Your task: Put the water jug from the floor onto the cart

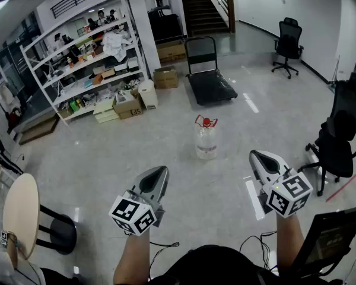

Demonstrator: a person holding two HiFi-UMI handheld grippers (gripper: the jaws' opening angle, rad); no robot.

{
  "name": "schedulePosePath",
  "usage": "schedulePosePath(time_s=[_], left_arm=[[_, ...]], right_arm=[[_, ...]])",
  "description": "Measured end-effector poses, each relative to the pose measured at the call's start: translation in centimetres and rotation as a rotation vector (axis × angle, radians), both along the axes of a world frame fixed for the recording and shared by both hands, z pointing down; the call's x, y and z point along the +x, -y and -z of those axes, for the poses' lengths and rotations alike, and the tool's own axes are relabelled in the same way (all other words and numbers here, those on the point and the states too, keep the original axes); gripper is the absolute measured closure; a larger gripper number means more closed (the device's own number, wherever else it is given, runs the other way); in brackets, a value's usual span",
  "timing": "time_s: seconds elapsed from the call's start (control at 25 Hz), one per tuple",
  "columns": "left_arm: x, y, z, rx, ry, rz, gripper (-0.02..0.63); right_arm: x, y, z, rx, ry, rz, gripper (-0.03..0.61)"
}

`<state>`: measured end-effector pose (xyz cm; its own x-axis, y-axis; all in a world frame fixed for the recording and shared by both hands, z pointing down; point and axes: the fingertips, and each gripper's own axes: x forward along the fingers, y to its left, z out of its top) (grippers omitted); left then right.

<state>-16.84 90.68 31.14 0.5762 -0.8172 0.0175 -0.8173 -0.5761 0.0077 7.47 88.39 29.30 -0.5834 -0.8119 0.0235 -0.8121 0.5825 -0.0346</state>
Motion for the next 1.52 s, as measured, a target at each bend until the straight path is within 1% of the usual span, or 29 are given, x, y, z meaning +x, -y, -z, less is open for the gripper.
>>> schedulePosePath(time_s=[0.16,0.32,0.68,1.08,1.28,1.44,1.52], left_arm=[[0.7,-0.4,-0.2,0.005,0.014,-0.007,0.62],[1.0,-0.6,-0.8,0.0,0.01,-0.008,0.62],[0.4,-0.9,-0.7,-0.008,0.001,-0.002,0.62],[0.2,-0.8,-0.8,-0.011,-0.004,-0.019,0.62],[-1.0,-0.3,-1.4,-0.016,-0.008,-0.027,0.62],[-2.8,0.2,-2.0,-0.02,-0.013,-0.032,0.62],[-3.9,0.7,-2.5,-0.033,-0.024,-0.038,0.62]], right_arm=[[-0.2,0.1,-0.1,0.0,-0.009,0.018,0.58],[-0.3,0.0,-0.4,0.001,-0.014,0.026,0.58],[-0.7,0.0,0.0,0.006,-0.008,0.024,0.58],[-1.5,0.6,0.4,0.012,0.022,0.021,0.58],[-2.3,1.3,-0.4,-0.022,0.086,0.003,0.579],[-3.7,2.0,-1.0,-0.034,0.049,-0.017,0.578],[-4.5,2.5,-1.3,-0.042,0.054,-0.027,0.577]])
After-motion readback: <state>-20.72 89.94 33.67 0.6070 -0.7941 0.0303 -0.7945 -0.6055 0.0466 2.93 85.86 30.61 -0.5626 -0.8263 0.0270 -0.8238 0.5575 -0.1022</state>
